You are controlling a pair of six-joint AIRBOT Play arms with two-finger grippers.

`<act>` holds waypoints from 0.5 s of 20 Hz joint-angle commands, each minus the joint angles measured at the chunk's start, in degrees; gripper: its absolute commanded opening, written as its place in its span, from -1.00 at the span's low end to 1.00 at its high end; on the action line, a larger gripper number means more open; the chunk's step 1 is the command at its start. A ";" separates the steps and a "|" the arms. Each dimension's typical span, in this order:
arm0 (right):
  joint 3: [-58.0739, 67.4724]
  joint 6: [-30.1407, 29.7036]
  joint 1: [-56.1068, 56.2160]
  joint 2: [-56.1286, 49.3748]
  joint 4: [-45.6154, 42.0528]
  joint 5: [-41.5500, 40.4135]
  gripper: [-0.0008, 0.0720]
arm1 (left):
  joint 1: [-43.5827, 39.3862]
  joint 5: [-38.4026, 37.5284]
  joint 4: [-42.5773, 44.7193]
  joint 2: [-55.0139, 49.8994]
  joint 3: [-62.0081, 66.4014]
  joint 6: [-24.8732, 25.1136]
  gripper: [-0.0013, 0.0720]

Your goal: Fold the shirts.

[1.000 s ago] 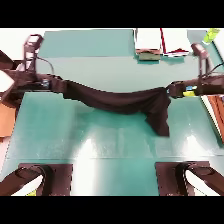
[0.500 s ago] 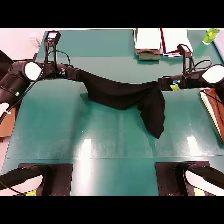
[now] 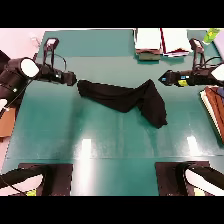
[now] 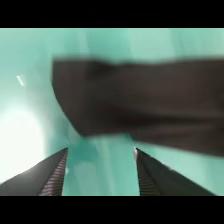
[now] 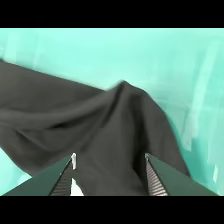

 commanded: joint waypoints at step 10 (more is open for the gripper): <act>-0.11 -0.07 -2.14 0.79 -0.09 4.52 0.39 | -9.60 12.72 -18.01 -15.56 -7.19 -5.07 0.41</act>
